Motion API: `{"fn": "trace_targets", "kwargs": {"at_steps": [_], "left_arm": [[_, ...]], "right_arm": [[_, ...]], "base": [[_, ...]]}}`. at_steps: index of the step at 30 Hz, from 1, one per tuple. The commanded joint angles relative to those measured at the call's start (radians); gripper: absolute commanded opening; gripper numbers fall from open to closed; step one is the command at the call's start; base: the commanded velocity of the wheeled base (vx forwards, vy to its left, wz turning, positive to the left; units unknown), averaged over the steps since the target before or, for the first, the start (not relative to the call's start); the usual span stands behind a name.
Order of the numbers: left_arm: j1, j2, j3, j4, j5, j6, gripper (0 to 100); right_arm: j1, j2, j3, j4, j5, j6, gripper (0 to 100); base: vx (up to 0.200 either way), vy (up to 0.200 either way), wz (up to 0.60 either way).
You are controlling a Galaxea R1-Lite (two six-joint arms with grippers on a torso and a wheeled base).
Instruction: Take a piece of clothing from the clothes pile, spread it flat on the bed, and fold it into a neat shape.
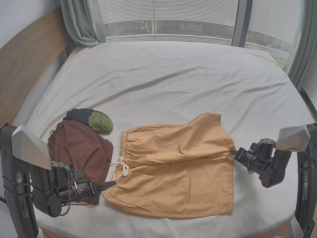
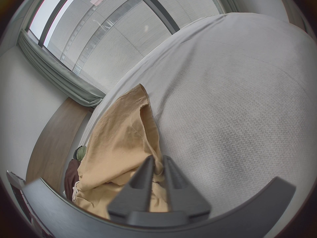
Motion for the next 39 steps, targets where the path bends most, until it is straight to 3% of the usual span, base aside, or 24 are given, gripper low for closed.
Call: {"fn": "trace_targets", "kwargs": {"at_steps": [1,11,15,22,32,39], "left_arm": [[0.008,-0.002,-0.011,-0.001,0.001,-0.001,100],[0.011,-0.010,-0.034,-0.001,0.004,-0.013,100],[0.014,-0.051,-0.099,-0.001,0.018,-0.068,100],[0.008,-0.077,-0.244,0.001,0.050,-0.184,100],[0.000,-0.028,-0.355,0.002,0.055,-0.190,100],[-0.015,0.075,-0.528,0.002,0.124,-0.191,100]], "right_arm": [[0.003,-0.001,0.005,-0.005,0.001,0.001,100],[0.038,-0.119,0.147,-0.005,0.001,-0.028,100],[0.067,-0.177,0.246,-0.011,0.001,-0.088,100],[0.096,-0.240,0.318,-0.014,0.001,-0.093,100],[0.130,-0.253,0.410,-0.097,0.001,-0.093,100],[0.133,-0.257,0.472,-0.120,0.001,-0.094,100]], "base": [[0.000,0.000,0.00],[0.000,0.000,0.00],[0.000,0.000,0.00],[0.000,0.000,0.00],[0.000,0.000,0.00],[0.000,0.000,0.00]]}}
